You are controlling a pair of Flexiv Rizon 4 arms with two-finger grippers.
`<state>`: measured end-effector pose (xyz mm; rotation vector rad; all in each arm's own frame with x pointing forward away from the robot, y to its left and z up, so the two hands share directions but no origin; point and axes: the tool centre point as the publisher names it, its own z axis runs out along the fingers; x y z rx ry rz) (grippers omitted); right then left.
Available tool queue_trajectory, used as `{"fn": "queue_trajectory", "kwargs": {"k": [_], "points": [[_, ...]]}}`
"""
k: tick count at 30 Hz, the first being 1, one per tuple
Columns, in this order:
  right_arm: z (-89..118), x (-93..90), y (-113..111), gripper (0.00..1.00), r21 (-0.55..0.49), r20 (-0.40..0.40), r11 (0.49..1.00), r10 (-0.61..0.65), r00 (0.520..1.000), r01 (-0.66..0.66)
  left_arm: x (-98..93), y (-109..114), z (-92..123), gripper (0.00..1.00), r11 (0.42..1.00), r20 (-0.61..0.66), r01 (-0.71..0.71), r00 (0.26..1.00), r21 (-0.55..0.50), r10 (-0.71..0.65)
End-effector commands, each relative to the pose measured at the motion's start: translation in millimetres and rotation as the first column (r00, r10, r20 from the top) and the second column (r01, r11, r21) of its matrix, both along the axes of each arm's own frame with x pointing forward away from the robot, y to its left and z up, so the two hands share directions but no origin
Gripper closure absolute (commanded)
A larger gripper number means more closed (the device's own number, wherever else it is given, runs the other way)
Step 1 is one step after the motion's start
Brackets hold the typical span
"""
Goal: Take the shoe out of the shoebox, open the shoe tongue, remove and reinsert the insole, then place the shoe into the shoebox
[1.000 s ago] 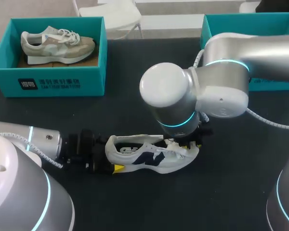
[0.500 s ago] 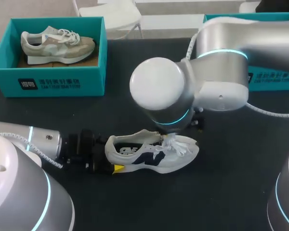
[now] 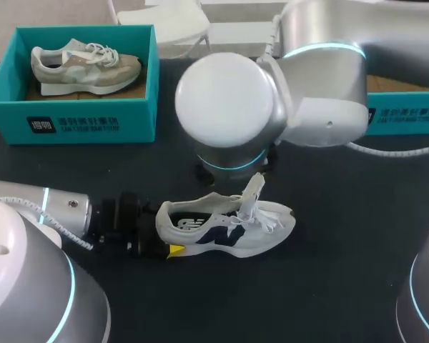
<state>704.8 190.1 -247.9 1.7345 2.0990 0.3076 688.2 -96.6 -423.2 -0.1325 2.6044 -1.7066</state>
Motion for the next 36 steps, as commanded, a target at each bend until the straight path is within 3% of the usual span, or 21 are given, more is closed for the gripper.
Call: {"fn": "queue_trajectory", "kwargs": {"k": [1, 7, 23, 25, 26, 27, 29, 30, 32, 33, 36], "points": [[4, 0.3, 16, 0.0, -0.121, -0.233, 0.858, 0.464, 0.855, -0.499, -4.1, -1, -4, 1.0, 1.0, 0.001, -0.002, 1.0, 0.003, 0.002], [5, -4.4, 11, 0.0, -0.136, -0.196, 0.889, 0.409, 0.891, -0.438, -4.1, -1, -4, 1.0, 1.0, 0.001, -0.002, 1.0, 0.003, 0.002], [5, -4.4, 11, 0.0, -0.136, -0.196, 0.889, 0.409, 0.891, -0.438, -4.1, -1, -4, 1.0, 1.0, 0.001, -0.002, 1.0, 0.003, 0.002], [-1, -3.8, 28, 0.0, -0.175, -0.168, 0.77, 0.591, 0.789, -0.614, -4.1, -1, -4, 1.0, 1.0, 0.001, -0.002, 1.0, 0.003, 0.002], [-4, -4.7, 33, 0.0, -0.182, -0.224, 0.737, 0.614, 0.757, -0.651, -4.1, -1, -4, 1.0, 1.0, 0.001, -0.002, 1.0, 0.003, 0.002], [-7, -5.0, 40, 0.0, -0.191, -0.25, 0.673, 0.671, 0.698, -0.715, -4.1, -1, -4, 1.0, 1.0, 0.001, -0.002, 1.0, 0.003, 0.002], [-10, -5.5, 51, 0.0, -0.205, -0.271, 0.575, 0.744, 0.611, -0.792, -4.1, -1, -4, 1.0, 1.0, 0.001, -0.002, 1.0, 0.003, 0.002], [-12, -6.2, 58, 0.0, -0.211, -0.294, 0.489, 0.794, 0.532, -0.846, -4.1, -1, -4, 1.0, 1.0, 0.001, -0.002, 1.0, 0.003, 0.002], [-16, -7.2, 67, 0.0, -0.2, -0.334, 0.418, 0.821, 0.463, -0.886, -4.1, -1, -4, 1.0, 1.0, 0.001, -0.002, 1.0, 0.003, 0.002], [-18, -7.3, 71, 0.51, -0.194, -0.339, 0.383, 0.838, 0.428, -0.903, -4.1, -1, -4, 1.0, 1.0, 0.001, -0.002, 1.0, 0.003, 0.002], [-27, -9.1, 75, 1.0, -0.171, -0.369, 0.317, 0.857, 0.358, -0.933, -4.1, -1, -4, 1.0, 1.0, 0.001, -0.002, 1.0, 0.003, 0.002]]}}
